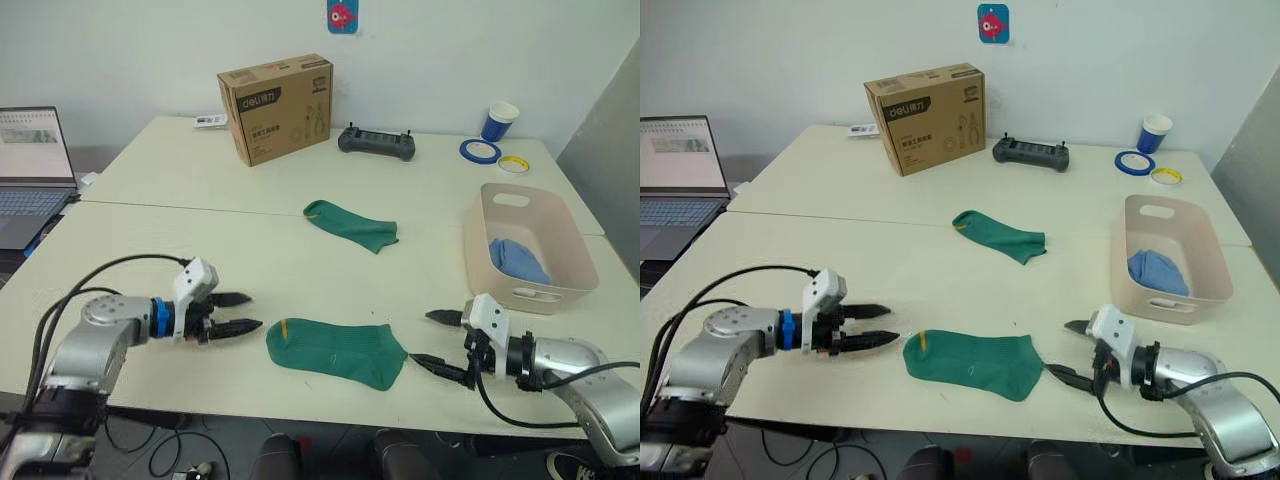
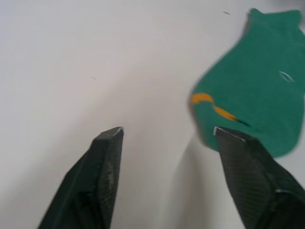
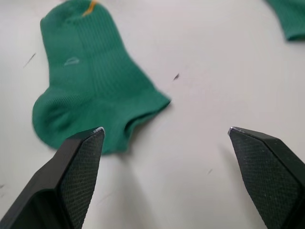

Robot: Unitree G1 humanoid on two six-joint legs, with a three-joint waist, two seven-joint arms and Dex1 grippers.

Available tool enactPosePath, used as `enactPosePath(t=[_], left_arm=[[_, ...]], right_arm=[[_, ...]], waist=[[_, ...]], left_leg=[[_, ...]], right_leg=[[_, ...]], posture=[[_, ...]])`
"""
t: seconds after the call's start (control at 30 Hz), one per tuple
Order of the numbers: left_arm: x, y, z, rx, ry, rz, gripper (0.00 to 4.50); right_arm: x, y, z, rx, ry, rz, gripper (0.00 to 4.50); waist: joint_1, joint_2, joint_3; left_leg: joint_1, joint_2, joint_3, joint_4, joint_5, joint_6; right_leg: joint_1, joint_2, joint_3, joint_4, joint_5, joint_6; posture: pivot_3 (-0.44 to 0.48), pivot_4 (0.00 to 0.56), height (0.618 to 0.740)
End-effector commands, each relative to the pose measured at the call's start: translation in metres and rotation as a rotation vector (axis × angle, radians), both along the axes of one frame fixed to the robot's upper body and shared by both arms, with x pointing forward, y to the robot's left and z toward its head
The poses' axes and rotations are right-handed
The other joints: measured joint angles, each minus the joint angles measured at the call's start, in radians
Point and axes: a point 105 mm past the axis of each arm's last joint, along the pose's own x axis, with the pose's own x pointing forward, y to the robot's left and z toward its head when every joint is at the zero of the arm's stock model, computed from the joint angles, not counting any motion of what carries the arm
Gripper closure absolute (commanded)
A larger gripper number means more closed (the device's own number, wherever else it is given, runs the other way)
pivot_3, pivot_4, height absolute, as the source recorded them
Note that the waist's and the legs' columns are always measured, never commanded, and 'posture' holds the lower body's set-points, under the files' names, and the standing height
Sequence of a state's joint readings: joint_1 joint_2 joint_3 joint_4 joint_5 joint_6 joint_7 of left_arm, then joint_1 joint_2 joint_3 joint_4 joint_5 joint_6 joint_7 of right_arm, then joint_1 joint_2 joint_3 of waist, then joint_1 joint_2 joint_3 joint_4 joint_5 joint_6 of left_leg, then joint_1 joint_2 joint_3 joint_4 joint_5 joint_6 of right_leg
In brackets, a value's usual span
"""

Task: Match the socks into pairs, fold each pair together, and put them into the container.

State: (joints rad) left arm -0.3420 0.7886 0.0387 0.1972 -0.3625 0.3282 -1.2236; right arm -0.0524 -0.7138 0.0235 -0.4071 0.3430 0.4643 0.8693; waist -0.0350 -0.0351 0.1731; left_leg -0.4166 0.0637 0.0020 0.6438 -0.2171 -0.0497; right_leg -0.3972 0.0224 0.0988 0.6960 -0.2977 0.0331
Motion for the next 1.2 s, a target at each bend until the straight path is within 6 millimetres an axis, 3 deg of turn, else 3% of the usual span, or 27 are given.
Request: enactPosePath(t=[0.03,0.13,0.2,0.33,0.6,0.87,0.97,1.2], left_arm=[[0.023,-0.025,0.036,-0.090,-0.216,-0.017,0.01],[0.034,-0.053,0.048,-0.127,-0.348,-0.039,0.01],[0.039,-0.065,0.052,-0.128,-0.413,-0.046,0.01],[0.040,-0.087,0.059,-0.197,-0.419,-0.052,0.01],[0.030,-0.091,0.047,-0.187,-0.381,-0.060,0.01],[0.025,-0.089,0.047,-0.195,-0.368,-0.058,0.01],[0.026,-0.089,0.047,-0.194,-0.368,-0.053,0.00],[0.027,-0.089,0.046,-0.191,-0.363,-0.056,0.00]], right_arm=[[0.034,0.006,0.027,-0.019,-0.185,-0.058,0.24],[0.069,0.007,0.024,-0.044,-0.238,-0.198,0.24],[0.082,0.009,0.021,-0.052,-0.243,-0.245,0.24],[0.113,0.024,0.013,-0.086,-0.259,-0.283,0.24],[0.154,0.040,0.009,-0.094,-0.218,-0.334,0.24],[0.172,0.057,0.003,-0.093,-0.161,-0.311,0.24],[0.175,0.059,0.000,-0.094,-0.134,-0.314,0.86],[0.181,0.055,-0.005,-0.082,-0.059,-0.363,3.39]], waist=[[0.002,0.000,0.000],[0.002,-0.001,-0.001],[0.003,-0.001,0.000],[-0.002,-0.001,0.000],[-0.019,-0.001,0.000],[-0.024,0.000,0.000],[-0.025,0.000,0.000],[-0.024,0.000,0.000]], left_leg=[[0.000,0.000,0.000,0.001,0.000,0.000],[0.000,0.000,0.000,0.000,0.000,0.000],[-0.001,0.000,0.000,-0.001,0.000,0.000],[-0.006,0.000,0.000,-0.001,0.000,0.000],[-0.008,0.000,-0.001,-0.001,0.000,0.000],[-0.008,0.000,-0.001,0.000,0.000,0.000],[-0.008,0.000,-0.001,0.000,0.000,0.000],[-0.008,0.000,-0.001,0.000,0.000,0.000]], right_leg=[[0.000,0.000,0.000,0.000,0.002,0.004],[0.001,0.000,0.000,-0.001,0.004,0.005],[0.000,0.001,0.000,-0.002,0.005,0.003],[-0.006,0.001,0.000,0.000,0.006,0.001],[-0.008,0.001,0.000,0.001,0.006,0.001],[-0.008,0.001,0.000,0.002,0.006,0.001],[-0.008,0.001,0.000,0.002,0.007,0.000],[-0.007,0.001,0.000,0.002,0.007,0.001]], posture=[[0.000,0.150,0.740],[0.000,0.150,0.740],[0.000,0.150,0.740],[0.000,0.150,0.740],[0.000,0.150,0.740],[0.000,0.150,0.740],[0.000,0.150,0.740],[0.000,0.150,0.740]])
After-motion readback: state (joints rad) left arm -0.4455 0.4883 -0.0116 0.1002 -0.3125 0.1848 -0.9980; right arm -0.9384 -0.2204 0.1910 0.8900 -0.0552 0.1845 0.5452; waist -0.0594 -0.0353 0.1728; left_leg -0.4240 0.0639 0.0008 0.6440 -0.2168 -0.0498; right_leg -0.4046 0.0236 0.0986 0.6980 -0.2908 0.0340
